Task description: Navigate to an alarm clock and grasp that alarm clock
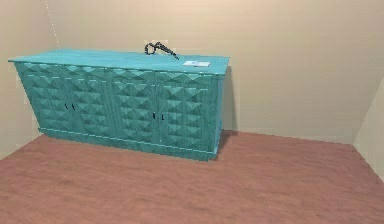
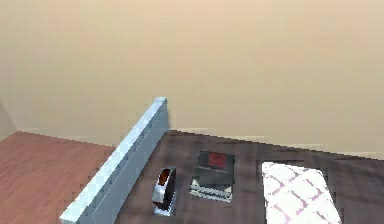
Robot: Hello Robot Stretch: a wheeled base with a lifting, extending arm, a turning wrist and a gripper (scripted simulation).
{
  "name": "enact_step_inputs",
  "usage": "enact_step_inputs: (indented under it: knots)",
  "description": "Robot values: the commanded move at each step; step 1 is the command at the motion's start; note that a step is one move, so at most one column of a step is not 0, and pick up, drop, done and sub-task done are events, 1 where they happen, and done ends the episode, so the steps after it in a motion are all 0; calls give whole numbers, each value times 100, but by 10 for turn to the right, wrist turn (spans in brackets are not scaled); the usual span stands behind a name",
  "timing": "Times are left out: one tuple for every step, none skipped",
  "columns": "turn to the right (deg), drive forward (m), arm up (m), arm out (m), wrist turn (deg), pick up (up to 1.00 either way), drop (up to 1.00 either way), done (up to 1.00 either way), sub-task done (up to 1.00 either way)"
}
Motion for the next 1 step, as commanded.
enact_step_inputs:
  knots:
    - [0, 0, 0, 28, 0, 0, 0, 0, 0]
